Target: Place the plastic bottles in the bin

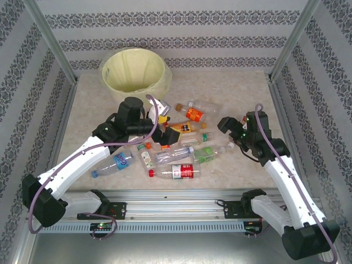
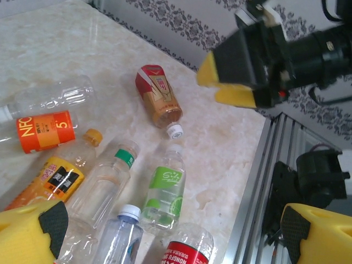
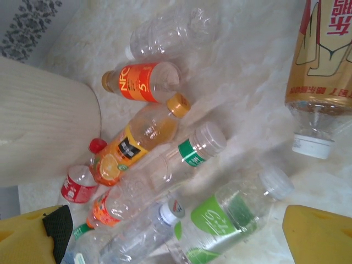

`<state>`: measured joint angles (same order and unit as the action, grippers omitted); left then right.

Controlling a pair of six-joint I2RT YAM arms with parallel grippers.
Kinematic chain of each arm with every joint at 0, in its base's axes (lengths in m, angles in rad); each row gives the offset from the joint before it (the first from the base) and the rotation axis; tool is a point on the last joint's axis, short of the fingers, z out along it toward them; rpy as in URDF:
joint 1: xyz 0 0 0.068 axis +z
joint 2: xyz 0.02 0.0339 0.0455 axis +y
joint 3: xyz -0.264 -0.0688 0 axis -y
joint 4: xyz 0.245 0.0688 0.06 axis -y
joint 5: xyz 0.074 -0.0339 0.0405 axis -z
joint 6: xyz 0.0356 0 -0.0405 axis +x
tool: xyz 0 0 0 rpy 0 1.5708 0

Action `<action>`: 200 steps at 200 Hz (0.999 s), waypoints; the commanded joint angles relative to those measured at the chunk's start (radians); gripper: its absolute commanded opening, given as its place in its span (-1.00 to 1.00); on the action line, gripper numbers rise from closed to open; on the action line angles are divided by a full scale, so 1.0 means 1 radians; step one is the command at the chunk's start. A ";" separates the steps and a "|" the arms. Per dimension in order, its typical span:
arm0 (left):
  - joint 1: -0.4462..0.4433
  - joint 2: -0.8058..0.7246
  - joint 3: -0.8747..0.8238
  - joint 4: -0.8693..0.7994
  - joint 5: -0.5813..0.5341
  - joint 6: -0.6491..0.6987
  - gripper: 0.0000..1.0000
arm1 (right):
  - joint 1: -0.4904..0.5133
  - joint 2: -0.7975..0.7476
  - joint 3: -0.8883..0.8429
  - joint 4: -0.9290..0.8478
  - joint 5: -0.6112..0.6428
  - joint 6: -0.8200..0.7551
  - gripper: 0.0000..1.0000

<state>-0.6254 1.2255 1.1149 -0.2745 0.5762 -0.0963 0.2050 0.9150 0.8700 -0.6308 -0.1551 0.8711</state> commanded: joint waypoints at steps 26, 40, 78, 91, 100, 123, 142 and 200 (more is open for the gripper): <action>-0.064 -0.031 -0.030 0.029 -0.077 0.121 1.00 | 0.015 0.120 -0.023 0.198 0.079 0.196 0.97; -0.077 -0.054 -0.059 0.054 -0.125 0.133 1.00 | 0.017 0.155 -0.039 0.267 0.083 0.253 0.97; -0.099 -0.123 -0.153 0.200 -0.291 0.107 1.00 | 0.027 0.274 -0.052 0.394 0.108 0.358 0.97; -0.103 -0.146 -0.190 0.254 -0.349 0.097 1.00 | 0.029 0.313 -0.064 0.451 0.109 0.392 0.97; -0.103 -0.157 -0.207 0.278 -0.384 0.088 1.00 | 0.029 0.340 -0.067 0.476 0.112 0.417 0.96; -0.109 -0.175 -0.233 0.322 -0.441 0.072 1.00 | 0.033 0.413 -0.065 0.542 0.117 0.464 0.97; -0.114 -0.186 -0.249 0.345 -0.475 0.057 1.00 | 0.034 0.470 -0.053 0.576 0.112 0.498 0.97; -0.135 -0.178 -0.240 0.326 -0.486 0.079 1.00 | 0.046 0.658 -0.021 0.729 0.145 0.586 0.96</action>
<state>-0.7338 1.0580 0.8715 0.0162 0.1112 -0.0261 0.2363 1.5112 0.8181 -0.0074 -0.0486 1.4029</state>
